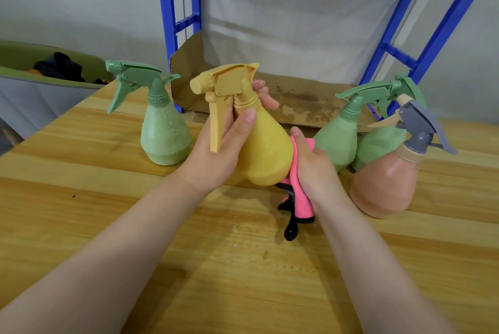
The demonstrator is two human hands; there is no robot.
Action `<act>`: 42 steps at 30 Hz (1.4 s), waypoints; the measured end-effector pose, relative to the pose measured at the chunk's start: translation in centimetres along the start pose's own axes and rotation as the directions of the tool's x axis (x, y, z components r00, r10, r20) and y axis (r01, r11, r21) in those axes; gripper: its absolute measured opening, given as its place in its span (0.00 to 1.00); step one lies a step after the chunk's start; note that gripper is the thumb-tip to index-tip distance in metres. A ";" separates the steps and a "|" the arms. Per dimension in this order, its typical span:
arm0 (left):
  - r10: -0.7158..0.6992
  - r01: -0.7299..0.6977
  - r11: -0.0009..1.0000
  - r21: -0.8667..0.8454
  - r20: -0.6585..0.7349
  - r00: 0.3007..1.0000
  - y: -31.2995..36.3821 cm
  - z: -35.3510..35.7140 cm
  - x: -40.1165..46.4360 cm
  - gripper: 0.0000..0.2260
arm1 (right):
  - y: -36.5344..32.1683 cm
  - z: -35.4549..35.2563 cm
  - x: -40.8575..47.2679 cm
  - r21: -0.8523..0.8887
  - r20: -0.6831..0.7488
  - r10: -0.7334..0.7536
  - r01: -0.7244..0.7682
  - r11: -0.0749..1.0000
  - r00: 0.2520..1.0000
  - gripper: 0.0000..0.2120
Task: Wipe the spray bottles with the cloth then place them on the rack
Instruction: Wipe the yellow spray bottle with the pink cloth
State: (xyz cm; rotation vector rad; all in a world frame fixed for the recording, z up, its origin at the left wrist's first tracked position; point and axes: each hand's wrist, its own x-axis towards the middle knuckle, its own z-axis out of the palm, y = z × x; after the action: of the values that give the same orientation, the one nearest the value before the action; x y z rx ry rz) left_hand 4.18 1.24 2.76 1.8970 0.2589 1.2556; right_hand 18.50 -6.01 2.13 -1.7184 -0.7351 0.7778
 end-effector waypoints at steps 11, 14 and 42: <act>0.054 -0.009 0.910 0.414 -0.096 0.994 -0.8 -0.1 0.0 0.12 | -0.5 -1.1 -0.7 0.086 -0.419 -0.433 0.510 0.856 0.798 0.30; 0.101 -0.049 0.760 0.649 -0.044 0.994 -1.3 -0.1 0.0 0.11 | -0.6 -1.4 -0.5 0.152 -0.511 -0.412 0.550 0.821 0.755 0.21; 0.059 -0.116 0.785 0.609 0.114 0.992 0.1 1.6 -0.4 0.13 | 0.0 -1.2 -0.8 -0.663 -0.188 -0.931 0.660 0.355 0.312 0.24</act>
State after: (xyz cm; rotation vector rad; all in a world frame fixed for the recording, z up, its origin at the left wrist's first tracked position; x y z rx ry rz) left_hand 5.36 0.13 2.30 2.5420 0.5997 1.2332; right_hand 19.00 -7.28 2.47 -1.5005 -1.3055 -0.7226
